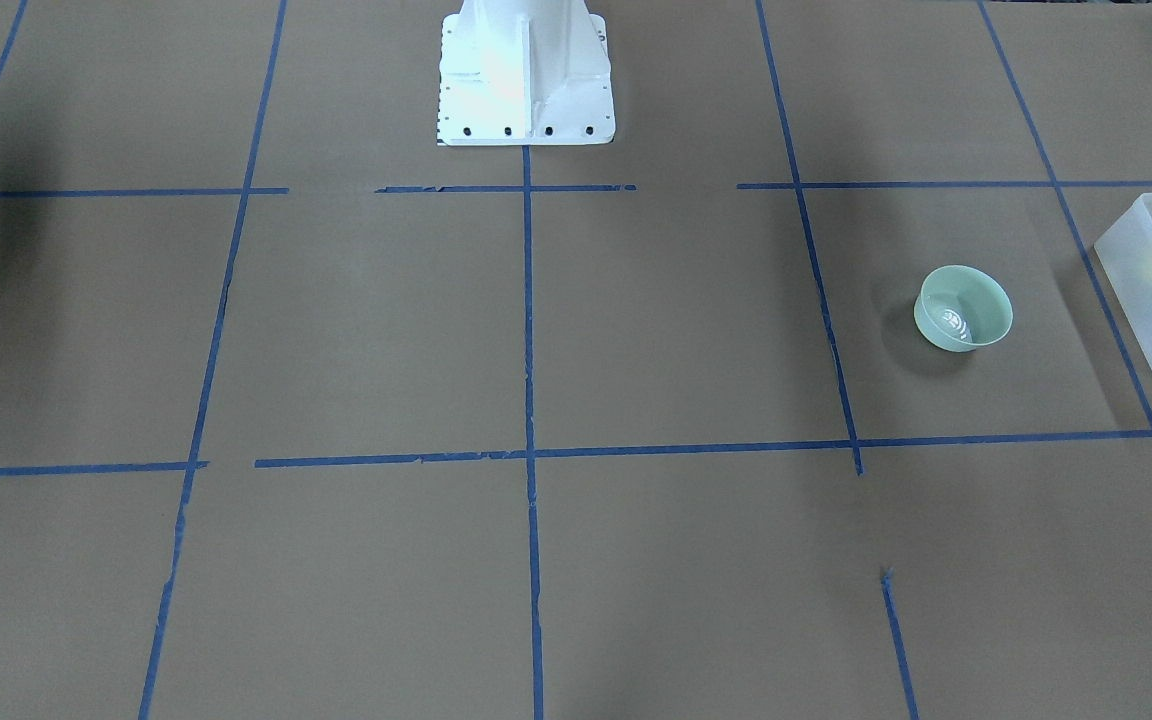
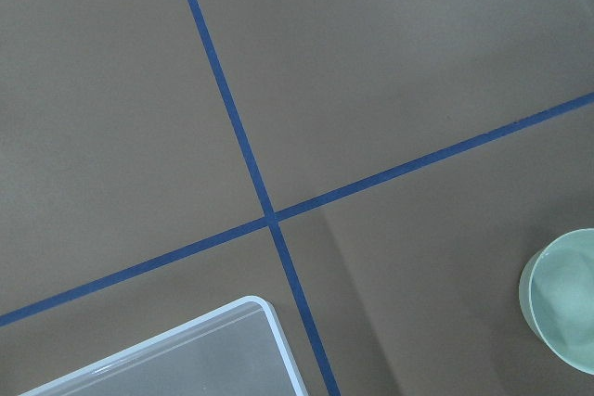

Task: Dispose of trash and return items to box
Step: 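Lift the purple cloth with the right gripper and drop it into the pink bin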

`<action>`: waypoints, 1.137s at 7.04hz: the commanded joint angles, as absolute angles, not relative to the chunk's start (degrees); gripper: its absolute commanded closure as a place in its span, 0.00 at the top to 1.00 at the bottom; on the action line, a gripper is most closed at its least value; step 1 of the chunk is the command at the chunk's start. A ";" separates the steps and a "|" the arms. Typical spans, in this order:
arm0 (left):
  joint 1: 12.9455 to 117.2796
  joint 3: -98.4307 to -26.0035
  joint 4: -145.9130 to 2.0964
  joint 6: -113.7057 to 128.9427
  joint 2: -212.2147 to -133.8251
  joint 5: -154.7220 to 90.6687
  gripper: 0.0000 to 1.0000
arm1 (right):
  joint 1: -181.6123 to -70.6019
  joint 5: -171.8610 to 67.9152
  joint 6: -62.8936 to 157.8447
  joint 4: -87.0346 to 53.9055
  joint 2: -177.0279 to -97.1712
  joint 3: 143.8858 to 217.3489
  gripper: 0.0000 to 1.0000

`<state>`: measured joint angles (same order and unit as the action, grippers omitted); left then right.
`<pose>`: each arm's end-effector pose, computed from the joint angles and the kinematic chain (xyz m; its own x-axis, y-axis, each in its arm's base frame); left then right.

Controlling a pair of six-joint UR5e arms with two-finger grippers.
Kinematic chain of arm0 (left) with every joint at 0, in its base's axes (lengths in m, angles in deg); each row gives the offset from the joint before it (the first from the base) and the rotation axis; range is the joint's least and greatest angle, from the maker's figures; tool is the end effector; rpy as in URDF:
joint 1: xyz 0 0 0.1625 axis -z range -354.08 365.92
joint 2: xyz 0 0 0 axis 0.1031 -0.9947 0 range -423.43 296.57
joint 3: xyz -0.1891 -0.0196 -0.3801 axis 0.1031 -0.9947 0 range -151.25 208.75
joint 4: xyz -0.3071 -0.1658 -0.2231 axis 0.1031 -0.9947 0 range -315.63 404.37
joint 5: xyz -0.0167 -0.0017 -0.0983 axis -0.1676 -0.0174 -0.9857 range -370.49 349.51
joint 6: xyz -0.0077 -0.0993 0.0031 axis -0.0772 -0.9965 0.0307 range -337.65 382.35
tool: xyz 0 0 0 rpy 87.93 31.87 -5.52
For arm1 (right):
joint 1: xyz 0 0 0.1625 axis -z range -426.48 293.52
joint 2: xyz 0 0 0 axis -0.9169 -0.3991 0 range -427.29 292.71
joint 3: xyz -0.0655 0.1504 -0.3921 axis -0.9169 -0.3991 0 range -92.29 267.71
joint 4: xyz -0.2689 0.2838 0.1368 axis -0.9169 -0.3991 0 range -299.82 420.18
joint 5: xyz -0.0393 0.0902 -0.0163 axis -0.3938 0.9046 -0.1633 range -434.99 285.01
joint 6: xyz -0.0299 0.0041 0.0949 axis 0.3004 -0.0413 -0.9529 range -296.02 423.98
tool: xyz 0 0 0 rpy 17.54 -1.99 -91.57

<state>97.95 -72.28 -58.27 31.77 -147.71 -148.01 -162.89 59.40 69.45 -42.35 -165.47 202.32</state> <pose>-0.0762 -0.4613 0.5823 0.6793 0.3562 -0.6416 -0.0785 0.9045 0.4191 0.1102 -0.4103 0.5365 0.7228 -0.0622 0.6883 -0.0427 0.9900 0.1343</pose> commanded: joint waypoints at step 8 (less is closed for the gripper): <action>78.47 -72.50 -71.37 -4.74 -145.96 -143.74 1.00 | -168.17 59.67 81.61 -23.74 -163.88 175.30 1.00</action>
<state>82.84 -72.36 -69.32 2.25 -146.54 -144.58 -168.16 53.91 86.27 -23.58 -163.88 172.85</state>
